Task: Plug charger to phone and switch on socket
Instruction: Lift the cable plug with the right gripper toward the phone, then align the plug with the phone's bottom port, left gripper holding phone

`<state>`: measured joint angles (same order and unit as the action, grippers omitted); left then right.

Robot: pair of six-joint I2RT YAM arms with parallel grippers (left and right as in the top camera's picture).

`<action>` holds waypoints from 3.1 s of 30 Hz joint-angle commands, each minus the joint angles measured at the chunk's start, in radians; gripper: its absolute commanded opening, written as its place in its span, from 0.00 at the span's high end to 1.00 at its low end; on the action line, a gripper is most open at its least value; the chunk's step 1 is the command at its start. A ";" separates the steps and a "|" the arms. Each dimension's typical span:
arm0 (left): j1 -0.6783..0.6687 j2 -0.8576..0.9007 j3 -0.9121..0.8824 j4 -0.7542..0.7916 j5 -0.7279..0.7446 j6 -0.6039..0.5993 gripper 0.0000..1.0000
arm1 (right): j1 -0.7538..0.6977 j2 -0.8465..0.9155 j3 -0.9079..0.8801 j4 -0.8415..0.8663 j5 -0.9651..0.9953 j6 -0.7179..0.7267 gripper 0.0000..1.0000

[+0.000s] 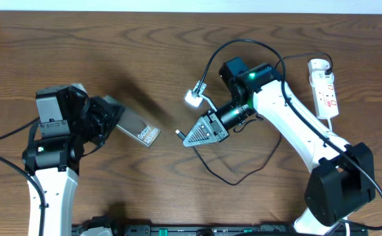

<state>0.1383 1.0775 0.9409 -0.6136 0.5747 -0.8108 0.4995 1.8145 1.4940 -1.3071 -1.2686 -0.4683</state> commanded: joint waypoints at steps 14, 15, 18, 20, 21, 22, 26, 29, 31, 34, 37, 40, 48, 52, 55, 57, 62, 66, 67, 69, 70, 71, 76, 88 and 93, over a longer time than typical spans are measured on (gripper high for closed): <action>-0.003 -0.006 0.008 0.316 0.440 0.105 0.93 | -0.013 -0.011 -0.142 0.190 -0.288 -0.059 0.99; -0.003 -0.006 0.008 0.333 0.459 0.105 0.93 | -0.014 -0.011 -0.142 0.194 -0.293 -0.053 0.99; -0.003 -0.006 0.008 0.377 0.502 0.104 0.93 | -0.014 -0.011 -0.142 0.201 -0.293 -0.040 0.99; -0.003 -0.006 0.008 0.407 0.530 0.104 0.93 | -0.014 -0.011 -0.142 0.201 -0.293 -0.031 0.99; -0.003 -0.006 0.008 0.427 0.546 0.104 0.93 | -0.014 -0.011 -0.142 0.201 -0.293 -0.024 0.99; -0.003 -0.006 0.008 0.448 0.563 0.104 0.93 | -0.014 -0.011 -0.142 0.201 -0.293 -0.023 0.99; 0.002 -0.006 0.008 0.497 0.601 0.095 0.93 | -0.014 -0.011 -0.142 0.202 -0.293 -0.023 0.99; 0.018 -0.006 0.008 0.496 0.617 0.095 0.93 | -0.014 -0.011 -0.142 0.204 -0.293 -0.022 0.99; 0.030 -0.006 0.008 0.496 0.626 0.096 0.93 | -0.014 -0.011 -0.142 0.206 -0.293 -0.022 0.99; 0.045 -0.006 0.008 0.498 0.638 0.098 0.92 | -0.014 -0.011 -0.142 0.216 -0.293 -0.021 0.99; 0.057 -0.004 0.008 0.535 0.676 0.134 0.93 | -0.014 -0.011 -0.142 0.243 -0.293 -0.018 0.99; 0.060 0.001 0.008 0.567 0.691 0.142 0.93 | -0.014 -0.011 -0.142 0.283 -0.293 -0.011 0.99; 0.060 0.053 0.008 0.597 0.708 0.150 0.93 | -0.003 -0.011 -0.142 0.377 -0.294 0.011 0.99; 0.060 0.096 0.008 0.684 0.758 0.131 0.93 | 0.013 -0.011 -0.142 0.398 -0.294 0.011 0.99; 0.060 0.119 0.008 0.743 0.761 0.090 0.93 | 0.021 -0.011 -0.142 0.411 -0.293 0.011 0.99; 0.060 0.127 0.008 0.777 0.761 0.071 0.93 | 0.023 -0.011 -0.142 0.415 -0.294 0.011 0.99; 0.060 0.131 0.008 0.826 0.760 0.038 0.93 | 0.022 -0.011 -0.142 0.444 -0.294 0.036 0.99; 0.060 0.131 0.008 0.837 0.733 -0.010 0.93 | 0.022 -0.011 -0.142 0.547 -0.293 0.148 0.99; 0.060 0.131 0.008 0.842 0.721 -0.024 0.93 | 0.022 -0.011 -0.142 0.584 -0.293 0.190 0.99; 0.060 0.131 0.007 0.860 0.692 -0.056 0.93 | 0.022 -0.011 -0.142 0.672 -0.293 0.291 0.99; 0.060 0.131 0.008 0.879 0.685 -0.072 0.93 | 0.022 -0.011 -0.142 0.716 -0.293 0.334 0.99; 0.060 0.131 0.008 0.904 0.678 -0.092 0.93 | 0.022 -0.011 -0.142 0.753 -0.293 0.369 0.99; 0.060 0.131 0.008 1.036 0.662 -0.185 0.93 | 0.022 -0.011 -0.142 0.851 -0.293 0.457 0.99; 0.060 0.133 0.006 1.050 0.648 -0.182 0.93 | 0.019 -0.011 -0.142 0.856 -0.293 0.470 0.99; 0.060 0.136 0.005 1.050 0.653 -0.165 0.93 | 0.019 -0.011 -0.142 0.875 -0.294 0.502 0.99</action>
<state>0.1947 1.2175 0.9390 0.4232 1.2266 -0.9836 0.5163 1.8149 1.3472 -0.4492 -1.5352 -0.0025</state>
